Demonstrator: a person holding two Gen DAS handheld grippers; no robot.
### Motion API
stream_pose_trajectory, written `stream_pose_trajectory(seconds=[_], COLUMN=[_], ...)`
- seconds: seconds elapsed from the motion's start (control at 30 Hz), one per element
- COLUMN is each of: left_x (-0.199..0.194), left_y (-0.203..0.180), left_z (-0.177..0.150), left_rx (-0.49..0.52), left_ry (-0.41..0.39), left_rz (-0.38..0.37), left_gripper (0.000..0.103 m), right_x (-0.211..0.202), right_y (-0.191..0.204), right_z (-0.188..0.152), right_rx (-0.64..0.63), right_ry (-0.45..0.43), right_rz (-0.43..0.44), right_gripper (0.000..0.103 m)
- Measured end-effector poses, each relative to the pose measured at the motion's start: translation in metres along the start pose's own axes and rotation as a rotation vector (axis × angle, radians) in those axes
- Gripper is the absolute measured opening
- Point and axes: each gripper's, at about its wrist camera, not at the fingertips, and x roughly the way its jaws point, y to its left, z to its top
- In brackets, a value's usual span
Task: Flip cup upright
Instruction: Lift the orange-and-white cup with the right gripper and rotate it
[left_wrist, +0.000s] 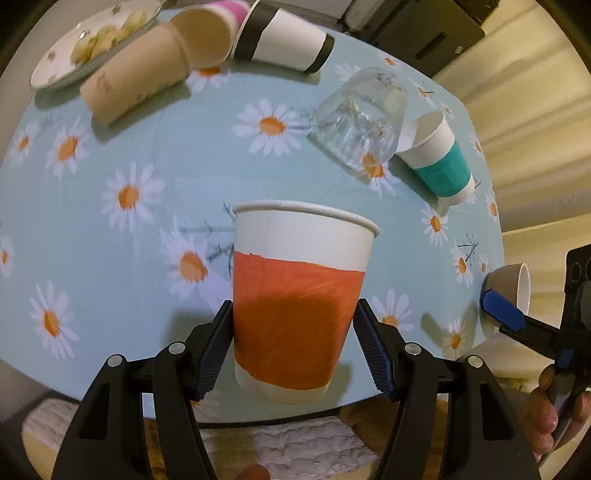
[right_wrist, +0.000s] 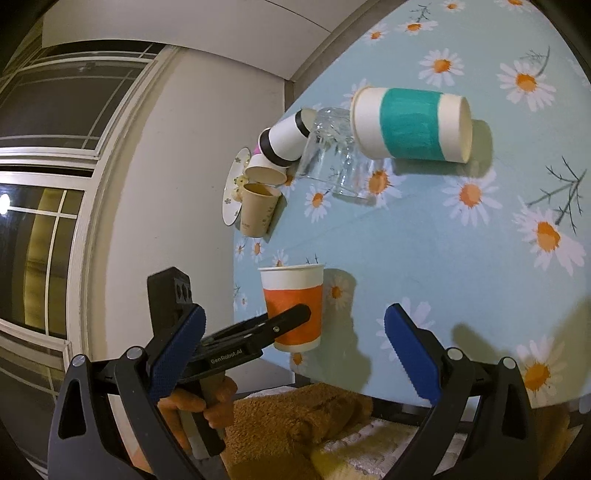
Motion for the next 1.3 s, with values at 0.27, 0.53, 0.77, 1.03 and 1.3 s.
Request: stream_pose_trajectory(seconds=[0.27, 0.53, 0.77, 1.03, 1.3], left_x=[0.016, 0.02, 0.014, -0.009, -0.038], left_y=[-0.001, -0.002, -0.003, 0.0, 0.029], left_z=[-0.016, -0.015, -0.016, -0.023, -0.041], left_rx=[-0.018, -0.012, -0.004, 0.041, 0.027], left_ry=[0.01, 0.004, 0.008, -0.015, -0.067], left_rz=[0.026, 0.056, 0.047, 0.021, -0.059], left_gripper=[0.065, 0.084, 0.084, 0.084, 0.084], right_x=[0.003, 0.008, 0.012, 0.023, 0.049], right_y=[-0.002, -0.001, 0.0, -0.001, 0.004], right_z=[-0.005, -0.006, -0.006, -0.008, -0.011], right_rx=[0.02, 0.012, 0.002, -0.012, -0.049], right_ry=[0.019, 0.033, 0.036, 0.054, 0.102], right_rz=[0.012, -0.003, -0.018, -0.053, -0.109], right_gripper=[0.097, 0.097, 0.097, 0.097, 0.097])
